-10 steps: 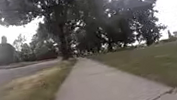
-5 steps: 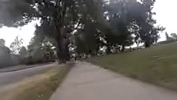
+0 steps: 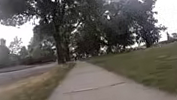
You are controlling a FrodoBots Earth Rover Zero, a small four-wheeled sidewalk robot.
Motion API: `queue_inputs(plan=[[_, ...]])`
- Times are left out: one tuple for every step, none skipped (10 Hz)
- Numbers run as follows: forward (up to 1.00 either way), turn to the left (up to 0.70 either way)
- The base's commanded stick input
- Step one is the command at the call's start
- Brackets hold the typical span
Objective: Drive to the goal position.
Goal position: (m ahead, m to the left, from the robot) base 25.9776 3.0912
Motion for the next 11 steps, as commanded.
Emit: queue_inputs(plan=[[1.00, 0.00], [1.00, 0.00], [1.00, 0.00], [1.00, 0.00], [1.00, 0.00], [1.00, 0.00], [1.00, 0.40], [1.00, 0.34], [1.00, 0.08], [1.00, 0.00], [1.00, 0.00]])
